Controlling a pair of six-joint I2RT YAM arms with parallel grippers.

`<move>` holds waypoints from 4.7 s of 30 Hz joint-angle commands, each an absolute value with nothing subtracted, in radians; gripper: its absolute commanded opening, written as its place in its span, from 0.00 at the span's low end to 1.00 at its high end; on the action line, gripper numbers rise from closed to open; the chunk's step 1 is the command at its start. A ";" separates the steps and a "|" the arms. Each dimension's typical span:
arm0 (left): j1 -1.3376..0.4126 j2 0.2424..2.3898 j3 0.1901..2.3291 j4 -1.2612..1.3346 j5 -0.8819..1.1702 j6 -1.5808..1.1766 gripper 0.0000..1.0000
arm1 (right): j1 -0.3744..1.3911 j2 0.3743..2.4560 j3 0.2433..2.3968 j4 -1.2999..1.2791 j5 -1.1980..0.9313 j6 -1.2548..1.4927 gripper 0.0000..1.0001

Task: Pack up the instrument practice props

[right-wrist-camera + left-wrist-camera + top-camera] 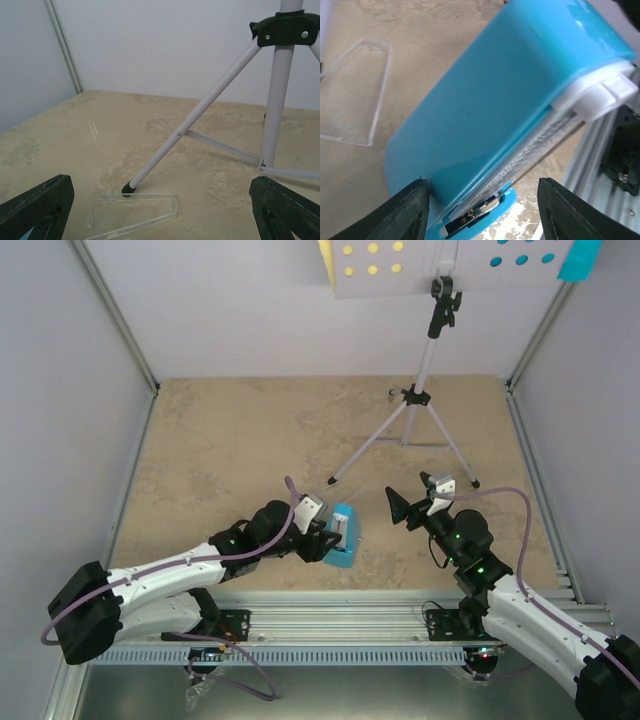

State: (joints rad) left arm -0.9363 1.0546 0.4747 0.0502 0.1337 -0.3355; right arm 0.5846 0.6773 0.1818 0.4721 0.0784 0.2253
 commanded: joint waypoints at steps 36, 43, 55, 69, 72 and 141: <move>-0.717 1.327 0.664 0.026 -0.056 -0.287 0.82 | 0.578 0.702 0.217 0.375 0.199 0.291 0.98; -0.685 1.540 0.749 0.085 -0.002 -0.166 0.69 | 0.578 0.729 0.222 0.396 0.157 0.294 0.98; -0.675 1.766 0.874 0.034 0.073 -0.104 0.42 | 0.578 0.741 0.224 0.409 0.125 0.290 0.98; -0.675 1.721 0.849 0.048 0.020 -0.045 0.33 | 0.578 0.762 0.222 0.426 0.104 0.291 0.98; -0.674 1.659 0.819 0.084 0.030 -0.030 0.47 | 0.578 0.768 0.222 0.429 0.099 0.290 0.98; -0.709 1.572 0.930 0.054 0.260 -0.175 0.00 | 0.578 0.581 0.172 0.414 0.138 0.267 0.98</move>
State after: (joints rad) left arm -0.7040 1.6508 0.8932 0.0227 0.1978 -0.1062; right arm 0.5842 0.7059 0.2035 0.4171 0.0647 0.2832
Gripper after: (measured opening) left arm 0.043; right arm 0.976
